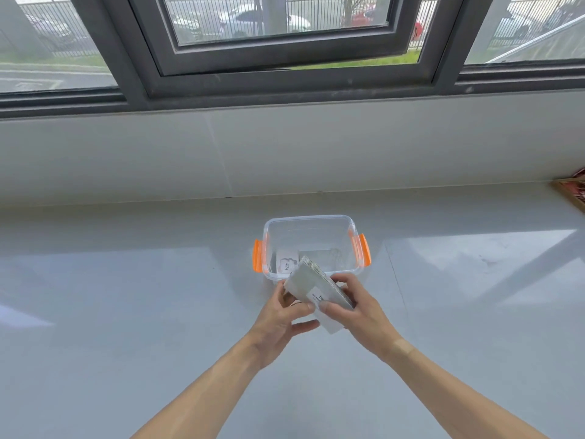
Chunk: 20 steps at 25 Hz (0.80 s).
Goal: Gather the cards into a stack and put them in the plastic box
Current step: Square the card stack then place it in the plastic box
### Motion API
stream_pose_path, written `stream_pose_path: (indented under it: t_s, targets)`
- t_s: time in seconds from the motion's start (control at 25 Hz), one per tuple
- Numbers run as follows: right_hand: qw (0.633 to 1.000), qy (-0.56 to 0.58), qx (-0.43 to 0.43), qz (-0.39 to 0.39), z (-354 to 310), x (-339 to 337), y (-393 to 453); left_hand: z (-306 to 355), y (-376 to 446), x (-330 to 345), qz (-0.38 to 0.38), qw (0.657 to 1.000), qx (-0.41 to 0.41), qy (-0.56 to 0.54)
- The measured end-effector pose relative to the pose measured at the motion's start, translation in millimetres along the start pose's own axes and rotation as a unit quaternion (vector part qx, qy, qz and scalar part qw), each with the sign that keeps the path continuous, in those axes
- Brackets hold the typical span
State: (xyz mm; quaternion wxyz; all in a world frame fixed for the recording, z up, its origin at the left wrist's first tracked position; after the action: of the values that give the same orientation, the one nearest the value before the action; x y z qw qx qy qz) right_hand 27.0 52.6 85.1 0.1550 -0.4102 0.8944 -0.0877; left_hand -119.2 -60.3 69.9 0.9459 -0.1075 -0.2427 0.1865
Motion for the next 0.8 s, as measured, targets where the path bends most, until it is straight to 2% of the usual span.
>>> stream_pose_path:
  t_s: [0.16, 0.28, 0.4, 0.52, 0.64, 0.72, 0.8]
  targets:
    - [0.998, 0.048, 0.008, 0.025, -9, 6, 2, 5, 6, 10, 0.037, 0.998, 0.030, 0.039]
    - [0.998, 0.055, 0.019, 0.028, -7, 6, 6, 9, 13, 9, 0.030, 0.998, 0.023, 0.050]
    - [0.999, 0.033, 0.014, 0.030, -9, 5, 10, 20, 19, 10, 0.011, 0.999, 0.009, 0.052]
    - [0.999, -0.019, 0.009, 0.030, -13, -6, 26, 37, 42, 10, 0.031, 0.995, -0.013, 0.090]
    - [0.985, -0.135, -0.017, 0.104, -15, -22, 46, 60, 74, 8, 0.077, 0.982, -0.049, 0.166]
    - [0.957, -0.218, -0.051, 0.185, -18, -36, 63, 75, 99, 4, 0.094, 0.966, -0.098, 0.219]
    - [0.935, -0.262, -0.079, 0.226, -20, -50, 83, 86, 124, 0, 0.092, 0.948, -0.158, 0.261]
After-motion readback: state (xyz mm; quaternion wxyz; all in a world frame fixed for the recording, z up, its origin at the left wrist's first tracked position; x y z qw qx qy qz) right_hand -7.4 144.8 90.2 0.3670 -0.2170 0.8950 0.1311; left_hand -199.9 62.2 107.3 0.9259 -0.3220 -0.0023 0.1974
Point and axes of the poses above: each hand's wrist, its own y-axis towards the middle knuckle, its own x-axis out of the palm, z = x × y, the point moved 1 cm from there along y, towards the middle knuckle, and after that the axes turned 5 degrees about x, right-handed, at the moved point
